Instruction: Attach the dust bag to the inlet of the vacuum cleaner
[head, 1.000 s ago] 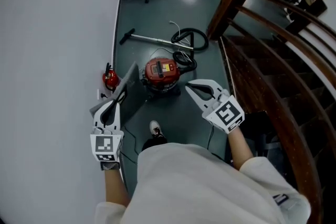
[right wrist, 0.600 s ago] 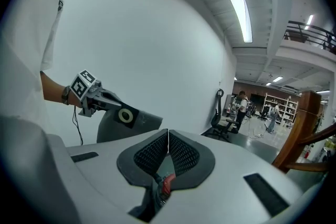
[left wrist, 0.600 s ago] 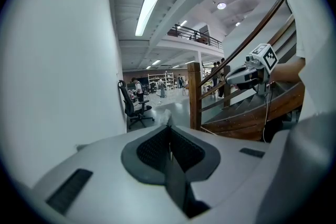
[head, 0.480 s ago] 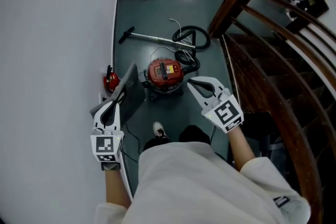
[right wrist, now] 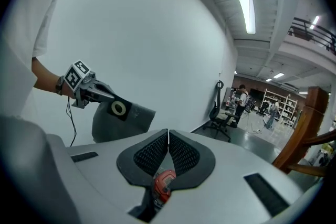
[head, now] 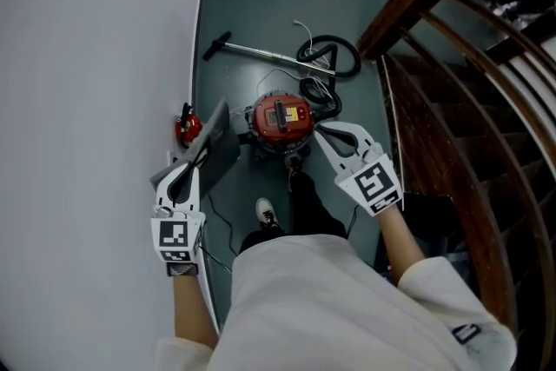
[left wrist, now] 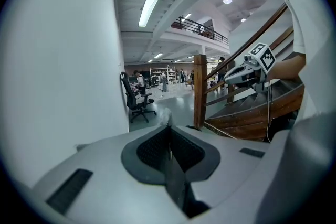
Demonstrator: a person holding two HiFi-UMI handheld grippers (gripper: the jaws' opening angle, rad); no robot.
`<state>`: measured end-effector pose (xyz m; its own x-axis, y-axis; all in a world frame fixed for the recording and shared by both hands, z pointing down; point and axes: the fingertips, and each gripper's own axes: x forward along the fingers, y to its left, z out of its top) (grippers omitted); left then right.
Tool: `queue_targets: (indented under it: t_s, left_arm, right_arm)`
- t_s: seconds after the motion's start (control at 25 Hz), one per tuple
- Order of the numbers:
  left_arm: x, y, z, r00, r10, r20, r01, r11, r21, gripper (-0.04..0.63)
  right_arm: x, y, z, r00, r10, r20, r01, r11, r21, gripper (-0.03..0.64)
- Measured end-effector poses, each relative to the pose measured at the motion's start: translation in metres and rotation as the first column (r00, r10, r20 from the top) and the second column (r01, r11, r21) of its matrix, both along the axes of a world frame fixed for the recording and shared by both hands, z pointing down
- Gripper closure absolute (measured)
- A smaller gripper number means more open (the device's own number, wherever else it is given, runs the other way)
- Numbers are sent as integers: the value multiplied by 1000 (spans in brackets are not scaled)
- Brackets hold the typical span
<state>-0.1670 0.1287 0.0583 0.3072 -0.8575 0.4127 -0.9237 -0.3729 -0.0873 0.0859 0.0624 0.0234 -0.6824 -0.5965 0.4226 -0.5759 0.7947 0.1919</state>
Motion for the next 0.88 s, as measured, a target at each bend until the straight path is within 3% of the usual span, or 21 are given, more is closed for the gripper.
queue_targets:
  t_s: [0.2, 0.36, 0.56, 0.88]
  left_arm:
    - [-7, -20, 19, 999, -36, -1, 36, 999, -30, 575]
    - [-9, -38, 42, 999, -35, 31, 37, 997, -64, 575]
    - [-15, -55, 77, 999, -49, 4, 50, 994, -99, 575]
    - [-33, -73, 118, 993, -118, -1, 117, 985, -131, 575]
  right_arm:
    - [-9, -27, 29, 999, -3, 49, 7, 995, -96, 586]
    - [-14, -44, 60, 1000, -9, 7, 10, 983, -182, 586]
    - [-20, -61, 106, 999, -36, -7, 32, 957, -289, 586]
    - [-29, -85, 168, 998, -50, -42, 33, 938, -346, 584]
